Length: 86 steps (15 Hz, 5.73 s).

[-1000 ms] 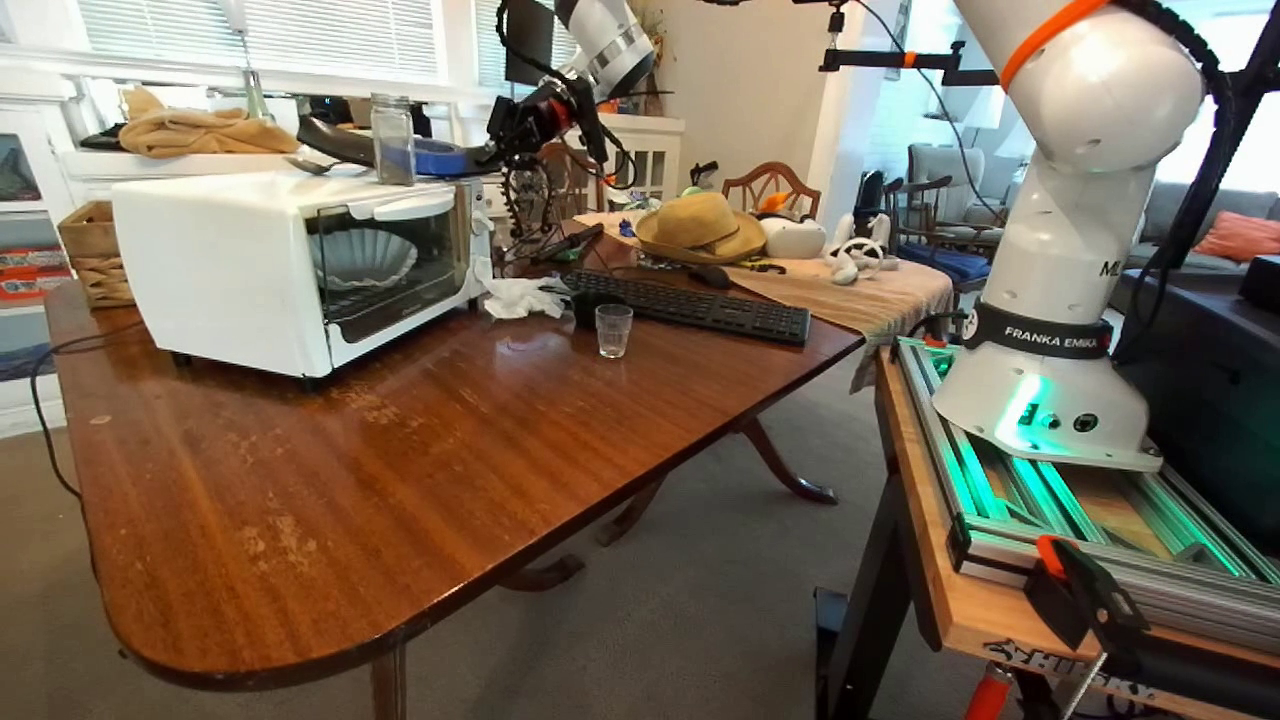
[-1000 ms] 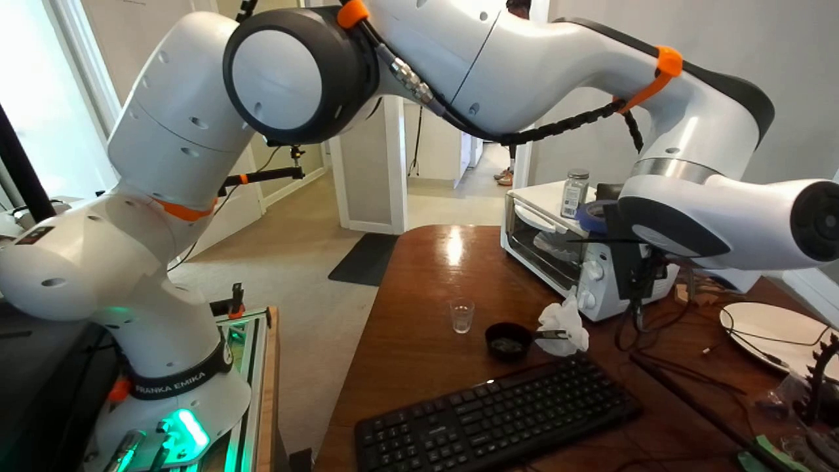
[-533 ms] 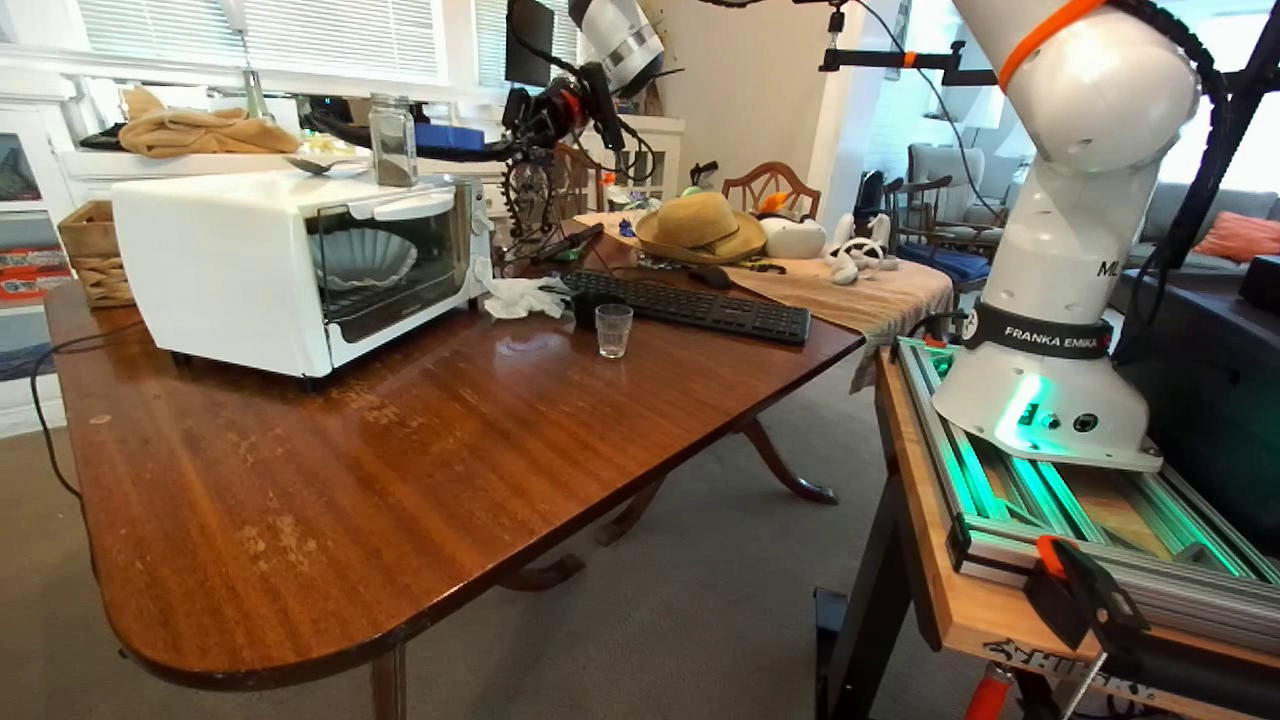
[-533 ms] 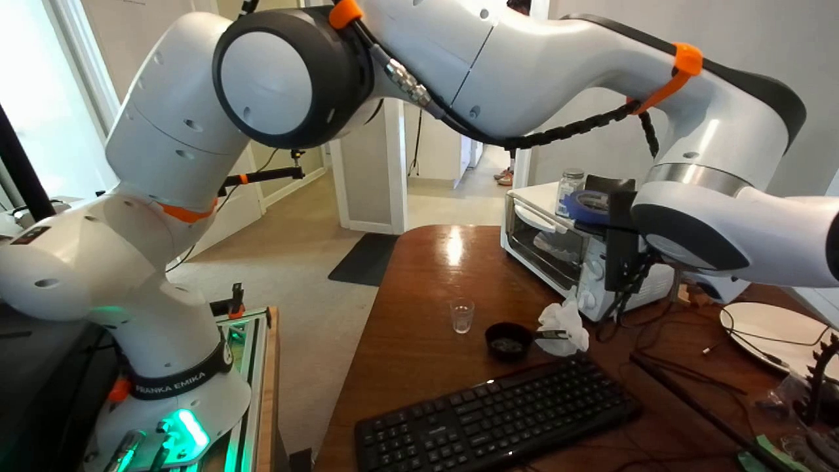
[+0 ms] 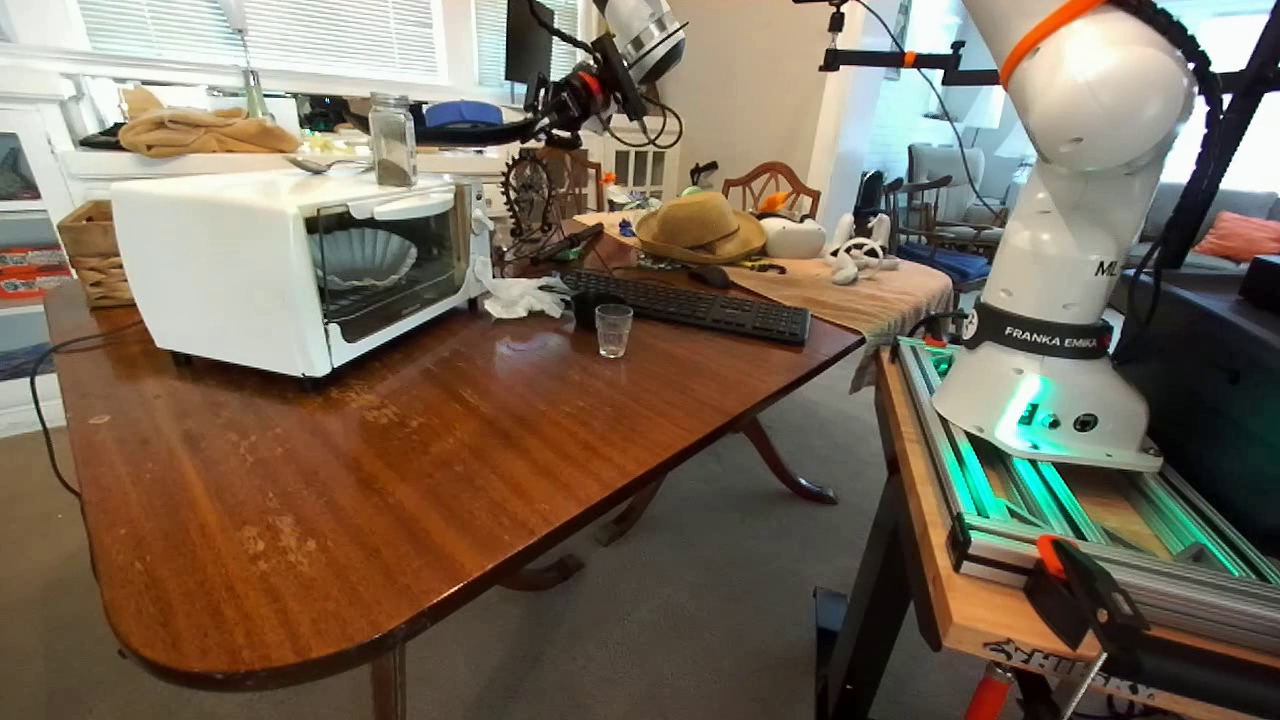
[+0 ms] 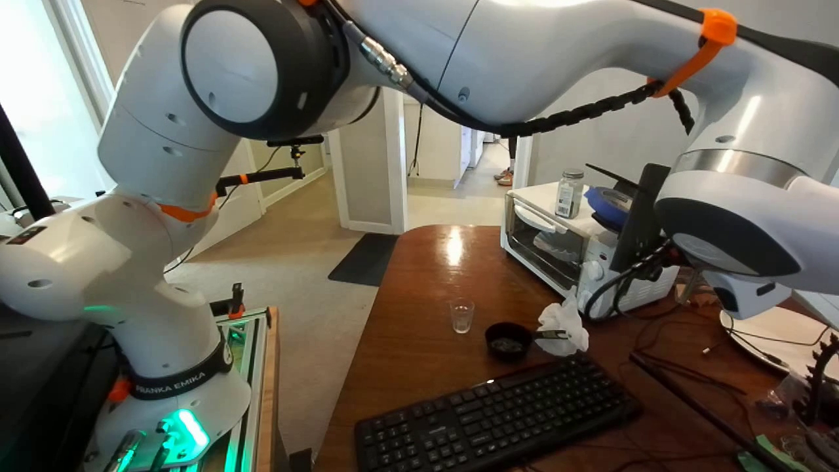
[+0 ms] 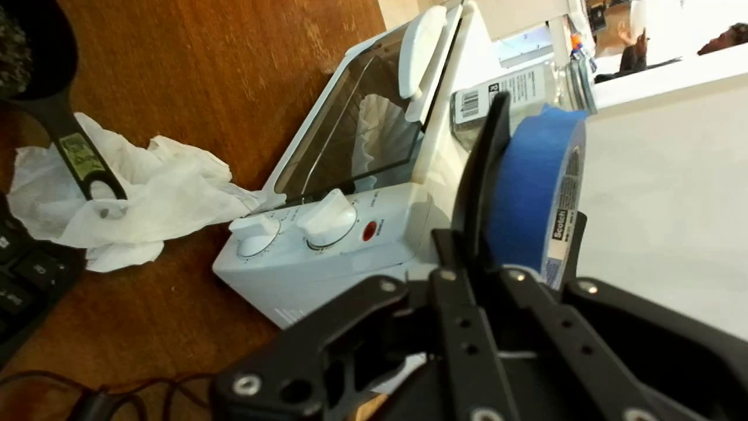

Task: Pick up the black object from the top of the oven and put it on the table

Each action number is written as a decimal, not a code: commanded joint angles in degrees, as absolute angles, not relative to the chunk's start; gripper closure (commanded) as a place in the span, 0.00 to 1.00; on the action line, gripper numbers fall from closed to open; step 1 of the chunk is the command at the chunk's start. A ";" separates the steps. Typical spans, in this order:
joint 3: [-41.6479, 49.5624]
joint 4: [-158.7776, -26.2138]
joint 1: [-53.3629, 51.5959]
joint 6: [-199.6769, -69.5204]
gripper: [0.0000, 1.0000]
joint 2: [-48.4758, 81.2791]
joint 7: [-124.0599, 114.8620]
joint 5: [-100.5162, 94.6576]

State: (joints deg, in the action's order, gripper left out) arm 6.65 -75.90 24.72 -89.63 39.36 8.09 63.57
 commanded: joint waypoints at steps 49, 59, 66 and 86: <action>7.99 -157.60 10.35 -158.95 0.98 -19.58 36.37 96.90; 9.81 -157.98 7.07 -154.39 0.98 -17.11 50.44 111.23; 11.66 -157.98 2.75 -155.78 0.98 -15.83 52.69 122.95; 13.64 -158.00 -20.30 -154.64 0.98 -8.87 51.72 117.62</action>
State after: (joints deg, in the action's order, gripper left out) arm 11.30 -158.00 -18.05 -156.29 -10.57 52.11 123.65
